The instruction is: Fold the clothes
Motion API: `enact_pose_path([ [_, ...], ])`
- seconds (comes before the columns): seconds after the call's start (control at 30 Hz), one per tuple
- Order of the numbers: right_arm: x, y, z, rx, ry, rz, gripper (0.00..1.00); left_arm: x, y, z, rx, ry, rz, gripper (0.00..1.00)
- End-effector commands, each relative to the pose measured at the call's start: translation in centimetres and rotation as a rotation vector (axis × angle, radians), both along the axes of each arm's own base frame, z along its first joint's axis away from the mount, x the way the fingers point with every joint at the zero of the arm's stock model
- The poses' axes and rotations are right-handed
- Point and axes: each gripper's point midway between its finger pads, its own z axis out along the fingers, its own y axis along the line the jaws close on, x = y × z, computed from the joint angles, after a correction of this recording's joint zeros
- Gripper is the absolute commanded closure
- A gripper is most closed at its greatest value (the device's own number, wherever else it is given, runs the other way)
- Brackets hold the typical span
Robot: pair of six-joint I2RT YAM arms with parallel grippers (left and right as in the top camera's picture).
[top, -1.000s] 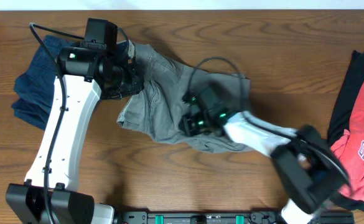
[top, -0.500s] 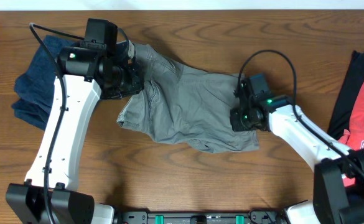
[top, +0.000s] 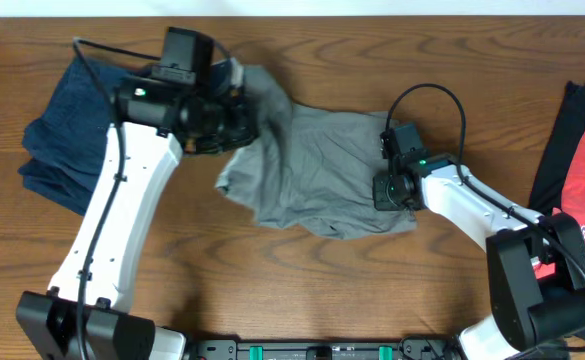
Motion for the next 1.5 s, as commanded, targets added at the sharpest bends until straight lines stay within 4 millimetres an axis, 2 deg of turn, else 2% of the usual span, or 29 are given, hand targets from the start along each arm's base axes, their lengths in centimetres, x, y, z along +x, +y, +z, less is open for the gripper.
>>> enact_pose_path([
  [0.0, -4.4, -0.1, -5.2, -0.03, 0.181, 0.017, 0.94, -0.9, -4.0, 2.6, -0.135, -0.002, -0.017, 0.94],
  [0.13, -4.4, 0.1, -5.2, -0.029, 0.177, 0.023, 0.94, -1.0, -7.3, 3.1, -0.159, -0.042, -0.049, 0.94],
  [0.33, -4.7, 1.1, -5.2, 0.009, 0.192, 0.037, 0.94, -1.2, -10.4, 0.7, -0.057, -0.062, -0.063, 0.94],
  [0.4, -4.8, 1.2, -5.2, 0.008, 0.192, 0.043, 0.94, -1.5, -12.0, -0.3, -0.051, -0.053, -0.096, 0.94],
  [0.57, -4.9, 1.3, -5.2, 0.007, 0.193, 0.047, 0.93, -1.9, -14.0, -2.1, -0.042, -0.019, -0.124, 0.94],
  [0.7, -5.0, 1.4, -5.2, 0.011, 0.199, 0.048, 0.93, -1.5, -15.0, -2.4, -0.056, -0.038, -0.135, 0.94],
  [0.83, -5.0, 1.5, -3.9, 0.036, 0.209, 0.037, 0.9, -0.4, -15.5, -1.3, -0.094, -0.098, -0.132, 0.64],
  [0.97, -3.9, 0.3, -0.4, 0.05, 0.188, -0.014, 0.83, 1.2, -14.1, 0.2, -0.119, -0.144, -0.093, 0.55],
  [1.07, -2.2, -1.8, 3.8, 0.044, 0.124, -0.078, 0.82, 2.5, -11.9, 1.7, -0.132, -0.176, -0.046, 0.55],
  [1.2, -0.1, -5.1, 10.2, 0.027, -0.014, -0.172, 0.79, 5.3, -7.7, 3.0, -0.11, -0.257, 0.007, 0.54],
  [1.3, 1.1, -6.1, 14.7, 0.065, -0.139, -0.21, 0.77, 6.9, -4.9, 2.3, -0.095, -0.244, 0.075, 0.51],
  [1.37, 1.5, -5.7, 17.2, 0.106, -0.211, -0.196, 0.78, 7.6, -3.6, 1.4, -0.078, -0.224, 0.1, 0.5],
  [1.47, 1.5, -4.1, 18.6, 0.185, -0.247, -0.132, 0.79, 7.8, -3.1, -0.4, -0.052, -0.179, 0.102, 0.5],
])
